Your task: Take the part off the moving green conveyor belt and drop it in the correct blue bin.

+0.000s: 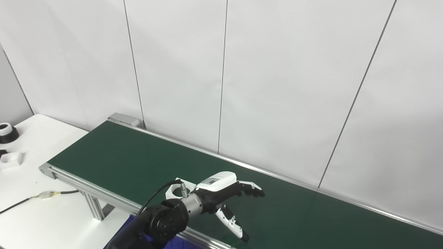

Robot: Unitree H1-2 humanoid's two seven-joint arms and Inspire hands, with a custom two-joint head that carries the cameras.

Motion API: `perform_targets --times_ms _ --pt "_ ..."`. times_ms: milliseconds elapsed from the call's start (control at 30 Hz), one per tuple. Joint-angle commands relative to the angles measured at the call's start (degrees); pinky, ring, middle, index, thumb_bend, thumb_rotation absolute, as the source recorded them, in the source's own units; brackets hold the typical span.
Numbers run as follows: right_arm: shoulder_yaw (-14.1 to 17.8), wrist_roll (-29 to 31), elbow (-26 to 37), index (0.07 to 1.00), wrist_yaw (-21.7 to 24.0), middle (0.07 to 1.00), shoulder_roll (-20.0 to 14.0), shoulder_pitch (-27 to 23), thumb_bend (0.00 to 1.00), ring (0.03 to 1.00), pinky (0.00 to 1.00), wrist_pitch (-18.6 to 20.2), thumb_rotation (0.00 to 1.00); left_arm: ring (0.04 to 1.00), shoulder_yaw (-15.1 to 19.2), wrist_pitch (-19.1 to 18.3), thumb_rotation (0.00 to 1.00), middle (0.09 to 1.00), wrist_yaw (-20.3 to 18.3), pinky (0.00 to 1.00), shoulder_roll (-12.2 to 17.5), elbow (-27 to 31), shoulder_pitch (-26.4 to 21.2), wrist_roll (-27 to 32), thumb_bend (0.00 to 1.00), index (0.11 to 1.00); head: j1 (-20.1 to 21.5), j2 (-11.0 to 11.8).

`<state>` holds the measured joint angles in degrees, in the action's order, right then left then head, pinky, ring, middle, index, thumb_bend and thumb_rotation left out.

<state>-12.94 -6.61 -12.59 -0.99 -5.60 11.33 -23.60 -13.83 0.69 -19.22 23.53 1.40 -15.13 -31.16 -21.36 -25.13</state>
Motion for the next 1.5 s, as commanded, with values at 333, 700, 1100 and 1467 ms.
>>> perform_targets --times_ms 333,700,1100,1467 --pt "-0.28 0.95 1.33 0.853 -0.32 0.763 0.90 -0.47 0.49 0.705 0.62 -3.28 0.63 0.827 -0.53 -3.10 0.24 0.834 -1.97 0.79 4.70 -2.19 -5.37 -6.94 0.92 0.827 0.47 -0.16" --pt "-0.56 0.61 1.20 0.847 -0.60 0.752 1.15 -0.56 0.48 0.697 0.61 -3.32 0.60 0.829 -1.36 -2.19 0.20 0.860 -1.82 0.72 7.03 -6.43 -7.86 -9.42 0.91 0.830 0.72 -0.21" --pt "-1.02 0.18 2.01 0.846 -0.86 0.755 1.36 0.02 0.47 0.701 0.62 -3.27 0.60 0.841 -2.37 -2.08 0.20 0.868 -2.01 0.73 9.18 -8.63 -9.07 -11.25 0.94 0.843 1.17 -0.66" --pt "-1.07 -0.47 2.63 0.850 -1.21 0.756 1.38 0.58 0.49 0.689 0.61 -3.30 0.63 0.855 -2.93 -2.76 0.20 0.872 -1.42 0.75 9.66 -10.20 -8.73 -13.50 0.95 0.856 1.39 -1.25"
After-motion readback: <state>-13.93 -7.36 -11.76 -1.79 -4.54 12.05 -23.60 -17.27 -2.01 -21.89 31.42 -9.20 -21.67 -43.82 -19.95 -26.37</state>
